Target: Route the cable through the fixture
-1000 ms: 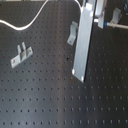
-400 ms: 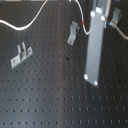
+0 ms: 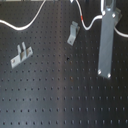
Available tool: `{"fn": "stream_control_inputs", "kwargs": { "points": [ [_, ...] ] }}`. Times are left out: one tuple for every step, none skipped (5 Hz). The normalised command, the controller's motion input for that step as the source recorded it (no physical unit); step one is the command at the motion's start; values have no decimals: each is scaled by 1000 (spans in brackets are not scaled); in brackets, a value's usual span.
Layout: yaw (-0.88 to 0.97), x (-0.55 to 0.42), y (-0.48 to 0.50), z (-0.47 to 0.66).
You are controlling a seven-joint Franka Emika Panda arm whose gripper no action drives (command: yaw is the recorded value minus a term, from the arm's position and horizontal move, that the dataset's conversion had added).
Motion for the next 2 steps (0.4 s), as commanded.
{"fn": "stream_control_inputs", "kwargs": {
  "points": [
    [-277, 58, -641, -70],
    [-277, 116, -637, -143]
  ]
}}
